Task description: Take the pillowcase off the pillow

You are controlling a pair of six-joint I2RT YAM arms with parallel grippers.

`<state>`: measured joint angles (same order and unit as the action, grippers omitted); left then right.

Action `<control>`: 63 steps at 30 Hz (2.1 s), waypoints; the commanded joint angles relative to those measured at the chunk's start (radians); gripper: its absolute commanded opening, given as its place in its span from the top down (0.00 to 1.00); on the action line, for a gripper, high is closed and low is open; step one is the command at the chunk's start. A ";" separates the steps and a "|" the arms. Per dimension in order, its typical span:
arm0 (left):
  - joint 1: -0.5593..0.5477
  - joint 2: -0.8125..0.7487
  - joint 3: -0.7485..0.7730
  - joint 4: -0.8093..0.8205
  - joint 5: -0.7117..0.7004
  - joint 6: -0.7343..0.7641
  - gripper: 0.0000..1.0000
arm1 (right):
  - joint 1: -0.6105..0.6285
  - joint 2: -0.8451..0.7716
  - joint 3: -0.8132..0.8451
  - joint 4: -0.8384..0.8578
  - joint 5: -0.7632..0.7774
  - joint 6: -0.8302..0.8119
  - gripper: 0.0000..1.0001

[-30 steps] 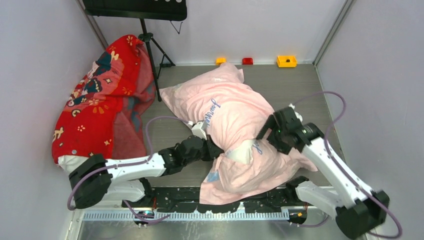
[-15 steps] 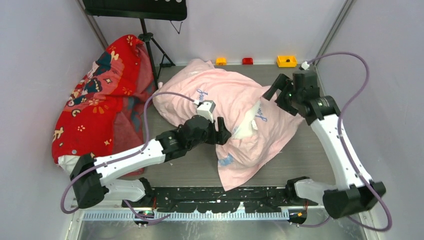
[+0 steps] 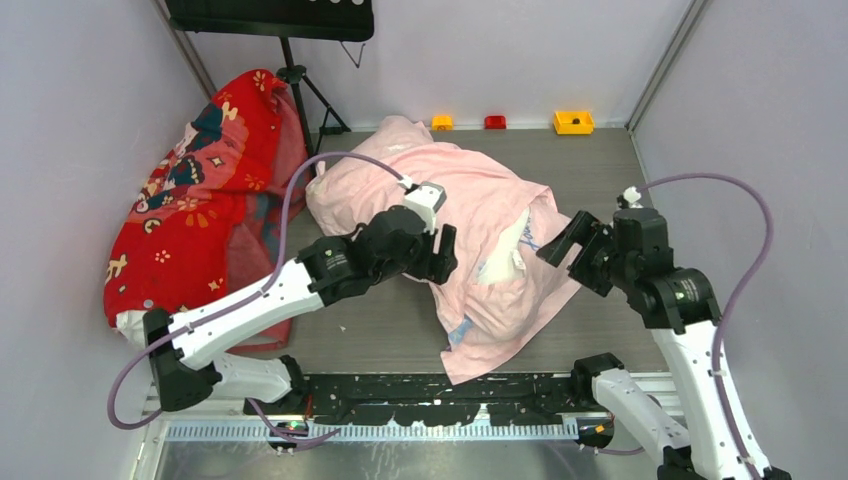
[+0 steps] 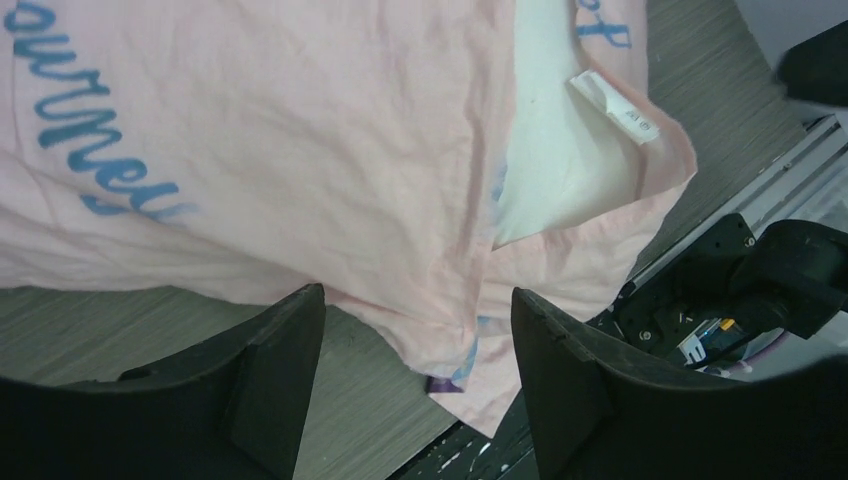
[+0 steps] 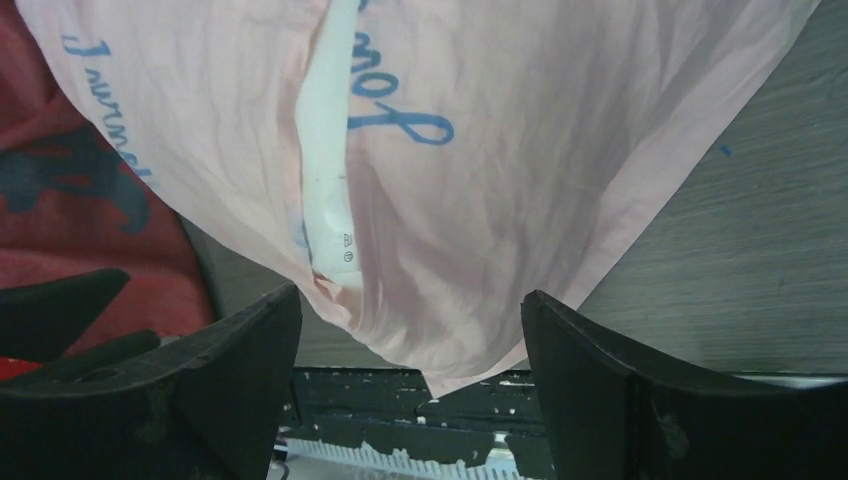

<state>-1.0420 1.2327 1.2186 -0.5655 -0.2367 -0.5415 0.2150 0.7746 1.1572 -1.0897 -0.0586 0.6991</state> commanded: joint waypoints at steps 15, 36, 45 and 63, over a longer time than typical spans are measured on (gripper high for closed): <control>-0.077 0.398 0.431 -0.082 0.085 0.220 0.24 | 0.120 0.047 -0.222 0.106 0.072 0.094 0.29; -0.205 0.802 0.875 -0.403 -0.029 0.318 0.14 | 0.120 -0.291 -0.408 0.047 0.179 0.256 1.00; -0.131 0.855 0.834 -0.445 -0.157 0.227 0.14 | 0.120 -0.335 -0.444 0.039 0.214 0.317 1.00; 0.075 0.780 0.702 -0.292 -0.102 0.229 1.00 | 0.120 -0.237 -0.539 0.025 0.210 0.409 1.00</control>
<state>-1.0714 2.0296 1.8889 -0.8200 -0.1871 -0.3565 0.3347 0.5064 0.6403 -0.9977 0.1108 1.0729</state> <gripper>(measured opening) 0.037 0.017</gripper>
